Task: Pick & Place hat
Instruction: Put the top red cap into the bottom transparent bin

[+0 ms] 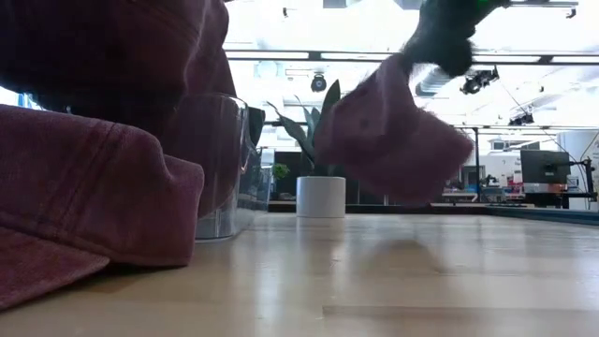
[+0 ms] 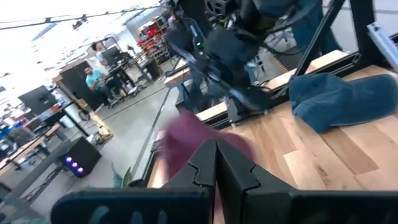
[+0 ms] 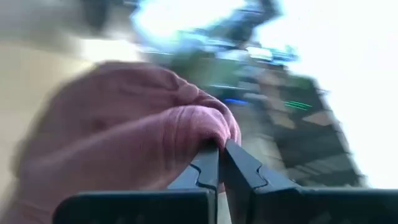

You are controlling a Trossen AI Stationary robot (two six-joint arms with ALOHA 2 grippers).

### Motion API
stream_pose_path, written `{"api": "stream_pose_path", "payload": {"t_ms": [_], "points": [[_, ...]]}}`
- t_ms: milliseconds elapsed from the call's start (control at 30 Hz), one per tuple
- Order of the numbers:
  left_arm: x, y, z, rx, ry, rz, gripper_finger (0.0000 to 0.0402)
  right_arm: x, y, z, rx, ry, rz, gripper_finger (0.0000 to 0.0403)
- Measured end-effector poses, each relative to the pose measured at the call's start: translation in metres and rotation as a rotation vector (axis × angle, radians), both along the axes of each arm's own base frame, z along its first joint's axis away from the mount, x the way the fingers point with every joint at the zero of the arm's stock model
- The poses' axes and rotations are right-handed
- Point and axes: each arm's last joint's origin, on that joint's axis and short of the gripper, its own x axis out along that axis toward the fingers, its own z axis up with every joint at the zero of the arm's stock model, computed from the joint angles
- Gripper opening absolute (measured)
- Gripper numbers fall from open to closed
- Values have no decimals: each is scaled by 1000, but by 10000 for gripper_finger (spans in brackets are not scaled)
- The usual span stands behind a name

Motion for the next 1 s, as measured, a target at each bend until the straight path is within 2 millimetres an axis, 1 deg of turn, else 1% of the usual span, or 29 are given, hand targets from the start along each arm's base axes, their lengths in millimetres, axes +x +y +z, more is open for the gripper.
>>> {"api": "stream_pose_path", "payload": {"t_ms": [67, 100, 167, 267, 367, 433, 500, 533, 700, 800, 867, 1000], "points": [[0, 0, 0, -3, 2, 3, 0, 0, -7, 3, -94, -13, -78, 3], [0, 0, 0, -4, 1, 3, 0, 0, -9, 3, -103, 2, -81, 3], [0, 0, 0, -4, 2, 3, 0, -1, -8, -6, -73, 37, -47, 3], [0, 0, 0, -3, 4, 3, 0, -8, -4, -33, 76, 50, 31, 4], [0, 0, -1, -2, 10, 2, 0, -21, 2, -68, 177, 37, 86, 3], [0, 0, -2, -2, 15, -3, 0, -32, 8, -89, 239, 61, 158, 3], [0, 0, -2, -1, 21, -16, 0, -39, 16, -103, 322, 80, 243, 5], [0, 0, -2, -1, 22, -17, 0, -41, 20, -107, 376, 76, 280, 8], [0, 0, -2, -1, 21, -18, 0, -46, 32, -116, 656, 127, 393, 24], [0, 0, -2, -2, 21, -18, 0, -48, 35, -117, 789, 177, 405, 40], [0, 0, -2, -2, 22, -18, 0, -48, 35, -112, 870, 225, 364, 61], [0, -1, -2, -23, 19, -18, 0, -49, 33, -93, 1005, 322, 182, 123]]}}
